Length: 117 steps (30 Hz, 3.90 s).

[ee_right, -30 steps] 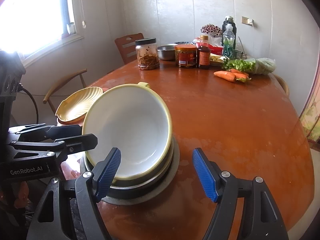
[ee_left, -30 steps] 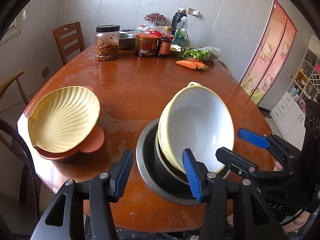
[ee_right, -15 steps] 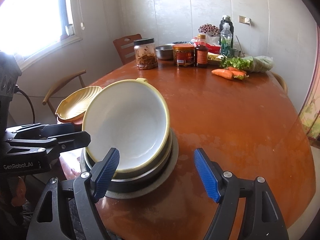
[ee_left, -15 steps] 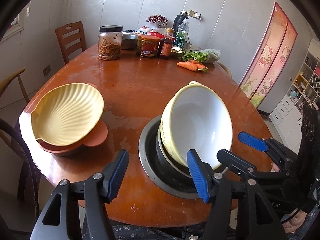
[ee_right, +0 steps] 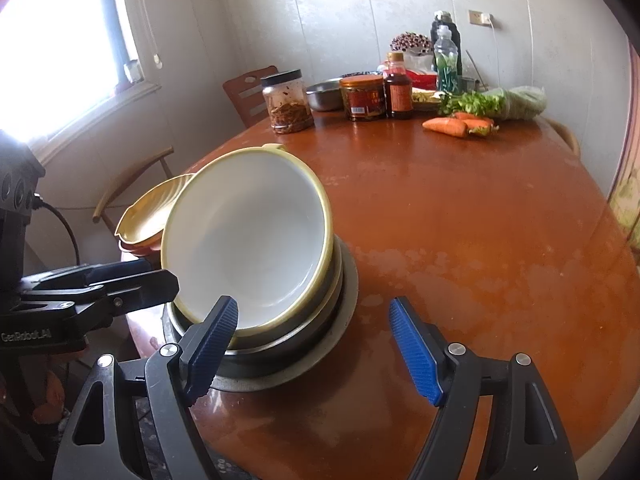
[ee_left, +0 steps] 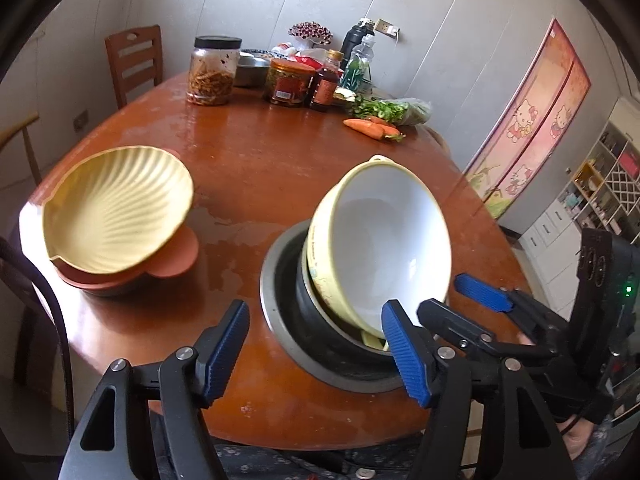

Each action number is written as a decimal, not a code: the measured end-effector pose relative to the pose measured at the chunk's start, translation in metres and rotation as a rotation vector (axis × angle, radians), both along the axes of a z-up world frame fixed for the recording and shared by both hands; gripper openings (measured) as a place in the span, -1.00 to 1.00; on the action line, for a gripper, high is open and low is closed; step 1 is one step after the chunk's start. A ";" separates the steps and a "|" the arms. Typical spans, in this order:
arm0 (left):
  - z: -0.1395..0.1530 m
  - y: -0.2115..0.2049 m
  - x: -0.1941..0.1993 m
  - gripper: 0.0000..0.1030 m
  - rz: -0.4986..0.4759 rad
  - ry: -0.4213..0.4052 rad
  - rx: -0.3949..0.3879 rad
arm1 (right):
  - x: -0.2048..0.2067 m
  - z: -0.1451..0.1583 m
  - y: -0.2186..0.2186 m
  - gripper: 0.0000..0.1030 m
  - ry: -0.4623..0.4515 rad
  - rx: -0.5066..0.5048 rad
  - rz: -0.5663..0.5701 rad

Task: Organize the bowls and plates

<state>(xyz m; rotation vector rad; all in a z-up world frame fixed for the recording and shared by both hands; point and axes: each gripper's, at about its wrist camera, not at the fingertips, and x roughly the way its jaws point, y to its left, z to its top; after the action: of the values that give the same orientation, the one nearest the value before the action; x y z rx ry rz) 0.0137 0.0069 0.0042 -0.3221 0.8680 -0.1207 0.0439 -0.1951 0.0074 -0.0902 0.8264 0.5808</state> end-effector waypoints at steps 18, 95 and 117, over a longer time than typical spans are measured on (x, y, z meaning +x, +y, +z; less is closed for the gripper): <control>-0.020 -0.003 0.019 0.40 -0.008 0.066 -0.013 | 0.026 -0.019 0.001 0.55 0.152 0.064 -0.007; 0.010 0.051 0.029 0.26 -0.001 0.039 -0.108 | 0.045 0.019 0.071 0.01 0.088 0.068 0.114; 0.033 0.129 0.029 0.26 0.086 -0.008 -0.116 | 0.067 0.037 0.163 0.01 0.058 0.043 0.209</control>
<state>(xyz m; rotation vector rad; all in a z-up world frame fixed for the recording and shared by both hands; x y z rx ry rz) 0.0424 0.1355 0.0373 -0.4669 0.8400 -0.0922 0.1109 -0.0323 0.0444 -0.1220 0.8661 0.8012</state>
